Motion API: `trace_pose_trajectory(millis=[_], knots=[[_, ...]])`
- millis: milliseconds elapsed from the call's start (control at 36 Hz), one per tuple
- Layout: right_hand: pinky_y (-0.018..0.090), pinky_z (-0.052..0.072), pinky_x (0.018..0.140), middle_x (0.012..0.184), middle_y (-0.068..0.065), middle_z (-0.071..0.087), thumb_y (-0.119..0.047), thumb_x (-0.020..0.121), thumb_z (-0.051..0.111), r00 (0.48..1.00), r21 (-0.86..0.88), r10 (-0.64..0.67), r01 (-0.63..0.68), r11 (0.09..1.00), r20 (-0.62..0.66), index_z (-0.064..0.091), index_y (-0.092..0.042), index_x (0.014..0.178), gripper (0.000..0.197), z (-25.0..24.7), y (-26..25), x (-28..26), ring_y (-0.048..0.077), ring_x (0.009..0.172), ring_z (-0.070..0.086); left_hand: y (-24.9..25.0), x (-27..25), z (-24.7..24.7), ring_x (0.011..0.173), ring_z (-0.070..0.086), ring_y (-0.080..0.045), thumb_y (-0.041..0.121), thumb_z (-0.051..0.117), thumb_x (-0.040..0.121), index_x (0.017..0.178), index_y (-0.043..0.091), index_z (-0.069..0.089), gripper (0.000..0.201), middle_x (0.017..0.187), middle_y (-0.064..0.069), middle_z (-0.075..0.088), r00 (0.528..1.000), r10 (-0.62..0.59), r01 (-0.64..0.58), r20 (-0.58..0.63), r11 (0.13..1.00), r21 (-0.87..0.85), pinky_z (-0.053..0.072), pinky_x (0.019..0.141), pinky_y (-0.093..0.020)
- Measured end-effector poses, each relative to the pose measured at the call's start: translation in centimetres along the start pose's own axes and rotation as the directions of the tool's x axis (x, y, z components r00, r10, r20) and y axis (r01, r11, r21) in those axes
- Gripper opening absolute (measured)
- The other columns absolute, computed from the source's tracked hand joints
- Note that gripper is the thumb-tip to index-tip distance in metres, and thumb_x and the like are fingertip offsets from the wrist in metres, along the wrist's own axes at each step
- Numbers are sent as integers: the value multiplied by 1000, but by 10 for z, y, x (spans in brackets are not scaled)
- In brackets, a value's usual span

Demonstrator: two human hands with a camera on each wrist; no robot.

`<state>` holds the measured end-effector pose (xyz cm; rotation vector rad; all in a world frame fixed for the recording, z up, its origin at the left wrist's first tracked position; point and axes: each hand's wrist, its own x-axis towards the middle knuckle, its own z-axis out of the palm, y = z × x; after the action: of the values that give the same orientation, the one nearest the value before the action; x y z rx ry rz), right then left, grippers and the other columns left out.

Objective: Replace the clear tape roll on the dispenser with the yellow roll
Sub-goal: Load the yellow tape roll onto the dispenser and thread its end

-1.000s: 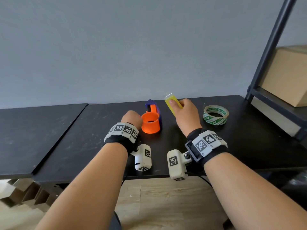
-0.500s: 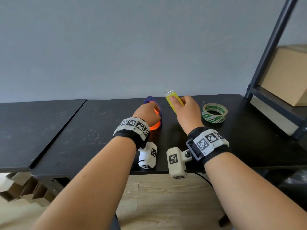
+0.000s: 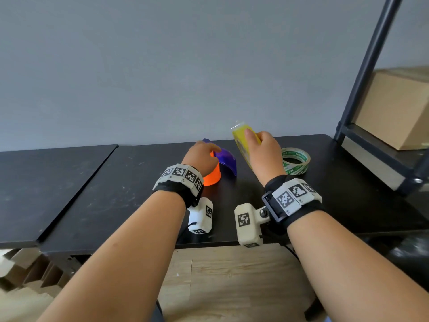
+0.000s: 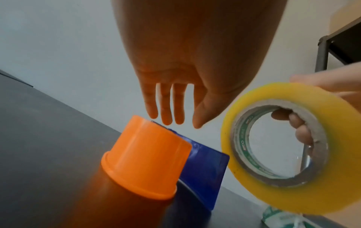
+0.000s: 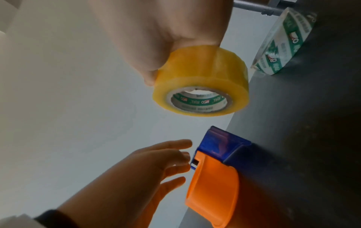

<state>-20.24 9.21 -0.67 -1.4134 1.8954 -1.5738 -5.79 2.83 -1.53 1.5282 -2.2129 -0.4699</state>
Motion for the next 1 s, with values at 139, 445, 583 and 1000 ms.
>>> trace_pose_trajectory(millis=[139,445,583,1000], knots=[[39,44,80,90,7,57,-48,98,39,999,85,-5,9,996,-52,57,-7,94,45,-1,-20,3,24,87,53,7,1,-20,118,58,-21,21,60,89,126,15,62,37,126,-4,64,998,-30,16,-56,973,-229,44,102,-33],[33,30,61,62,0,35,-46,98,42,989,370,133,-149,917,69,42,-16,62,46,1,-51,-1,16,60,34,1,-13,-51,73,64,-21,26,67,87,91,9,68,18,83,-9,69,997,-44,3,-68,861,-509,55,85,-36],[37,37,69,77,10,53,-53,97,35,988,298,113,-141,944,109,53,-10,72,53,16,-46,-1,23,70,48,-11,-19,-51,78,74,-32,25,68,85,90,-1,70,26,83,-20,74,986,-128,59,-106,866,-497,59,84,-45],[29,40,61,93,18,62,-24,81,59,987,-30,51,-47,998,149,63,-1,85,23,52,-19,-1,25,73,55,-34,-12,-48,56,65,-23,29,62,79,52,11,48,35,56,-12,67,929,-354,303,-111,897,-322,46,55,-25]])
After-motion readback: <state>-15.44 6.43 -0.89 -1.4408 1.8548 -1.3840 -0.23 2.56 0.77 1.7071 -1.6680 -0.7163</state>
